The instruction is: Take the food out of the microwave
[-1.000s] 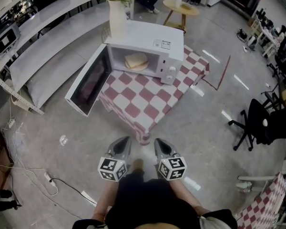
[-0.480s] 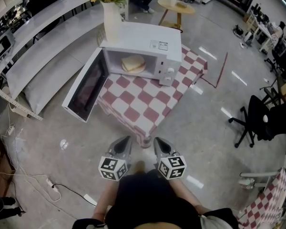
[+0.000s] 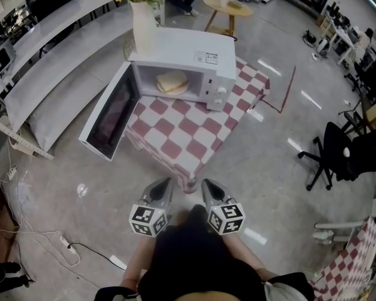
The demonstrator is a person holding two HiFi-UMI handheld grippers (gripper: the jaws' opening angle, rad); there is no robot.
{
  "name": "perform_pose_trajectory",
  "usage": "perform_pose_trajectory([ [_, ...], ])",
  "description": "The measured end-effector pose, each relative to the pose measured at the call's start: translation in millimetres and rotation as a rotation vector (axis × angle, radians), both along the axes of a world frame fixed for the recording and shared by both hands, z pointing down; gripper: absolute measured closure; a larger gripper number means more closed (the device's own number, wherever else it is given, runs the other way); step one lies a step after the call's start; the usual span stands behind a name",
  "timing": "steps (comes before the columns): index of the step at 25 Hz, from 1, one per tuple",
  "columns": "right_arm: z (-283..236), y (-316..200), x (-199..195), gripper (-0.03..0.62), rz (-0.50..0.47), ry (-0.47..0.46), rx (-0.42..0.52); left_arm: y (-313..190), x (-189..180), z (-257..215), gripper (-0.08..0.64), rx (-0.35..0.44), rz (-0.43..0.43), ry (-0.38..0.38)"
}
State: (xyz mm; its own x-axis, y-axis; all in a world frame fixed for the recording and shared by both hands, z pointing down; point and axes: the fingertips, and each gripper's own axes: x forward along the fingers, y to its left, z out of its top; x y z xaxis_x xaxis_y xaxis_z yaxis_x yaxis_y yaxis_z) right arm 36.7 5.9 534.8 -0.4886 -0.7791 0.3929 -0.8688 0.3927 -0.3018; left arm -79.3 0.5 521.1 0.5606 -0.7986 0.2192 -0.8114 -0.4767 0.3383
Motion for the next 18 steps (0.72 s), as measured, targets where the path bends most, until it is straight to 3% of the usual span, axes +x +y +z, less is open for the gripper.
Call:
perform_pose_trajectory([
  [18, 0.5, -13.3, 13.8, 0.592, 0.023, 0.001, -0.004, -14.6, 15.4, 0.8, 0.549, -0.007, 0.022, 0.012],
])
